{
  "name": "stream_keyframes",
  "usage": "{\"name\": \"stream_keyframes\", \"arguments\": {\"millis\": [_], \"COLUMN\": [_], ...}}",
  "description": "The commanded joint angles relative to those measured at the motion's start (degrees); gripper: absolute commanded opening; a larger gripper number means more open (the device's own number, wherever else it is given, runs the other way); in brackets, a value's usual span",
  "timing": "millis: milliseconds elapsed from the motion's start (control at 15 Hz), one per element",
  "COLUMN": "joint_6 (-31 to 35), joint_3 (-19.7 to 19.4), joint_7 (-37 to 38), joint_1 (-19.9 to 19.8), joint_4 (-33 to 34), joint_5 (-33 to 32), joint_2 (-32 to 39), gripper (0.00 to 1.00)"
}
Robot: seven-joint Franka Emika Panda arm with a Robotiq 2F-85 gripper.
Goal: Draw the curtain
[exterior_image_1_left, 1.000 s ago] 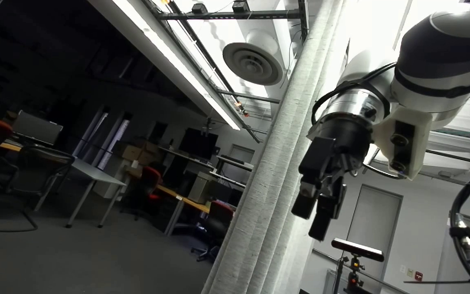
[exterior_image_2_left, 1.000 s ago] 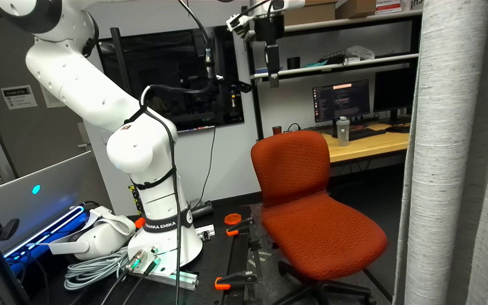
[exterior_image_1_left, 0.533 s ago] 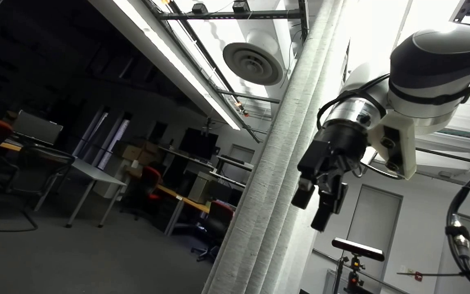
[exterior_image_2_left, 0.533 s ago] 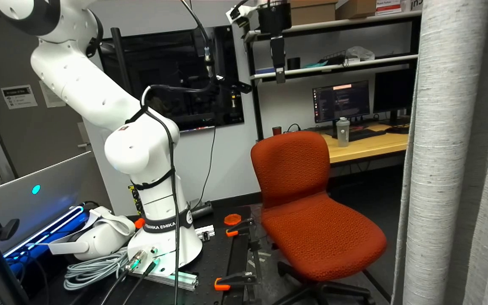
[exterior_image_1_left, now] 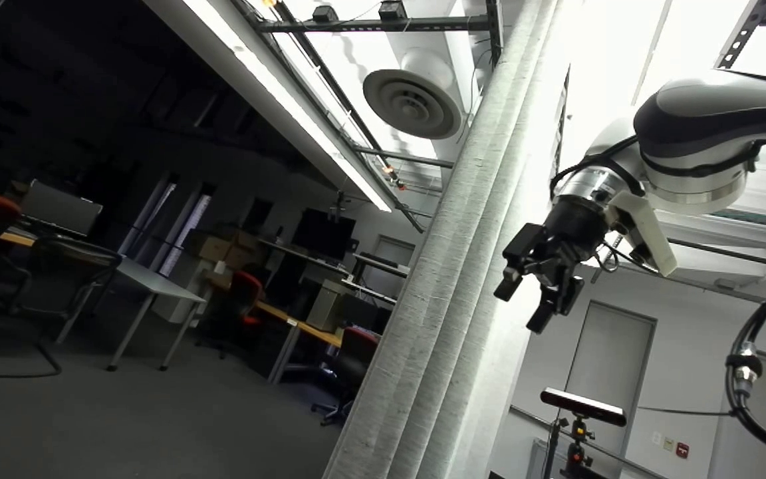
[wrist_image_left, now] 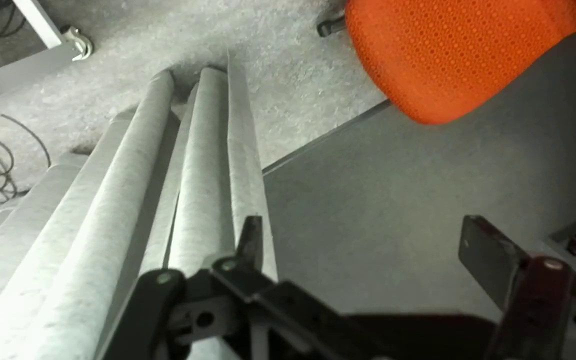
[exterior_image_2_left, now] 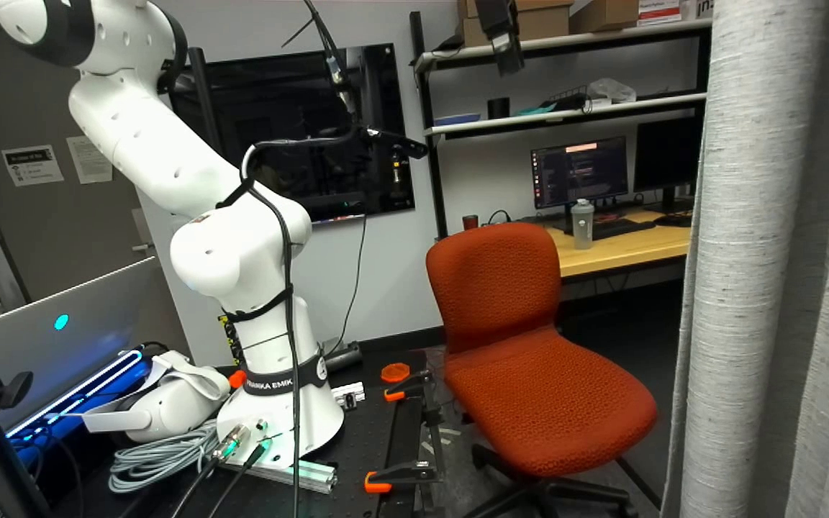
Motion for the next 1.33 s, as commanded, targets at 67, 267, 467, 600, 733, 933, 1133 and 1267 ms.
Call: {"name": "stream_keyframes", "arguments": {"millis": [67,267,467,600,733,933,1133,1267], "joint_6": [5.0,5.2,5.2,7.0,7.8,9.5,10.8,10.6], "joint_3": [-1.1,-1.4,-1.5,-0.7,-0.8,-1.5,-2.3,-3.1], "joint_7": [-1.2,-0.5,-0.5,0.1,0.5,1.1,1.4,1.0], "joint_1": [-2.4,-2.1,-2.2,-2.5,-3.2,-4.7,-6.3,-6.8], "joint_4": [6.0,4.7,5.3,4.1,5.1,7.7,11.1,14.6], "joint_5": [-4.6,-3.4,-3.4,-4.3,-5.1,-7.4,-9.6,-10.1], "joint_2": [2.1,1.1,1.1,0.7,1.9,4.3,7.0,9.5], "gripper": [1.00,1.00,1.00,1.00,1.00,1.00,1.00,1.00]}}
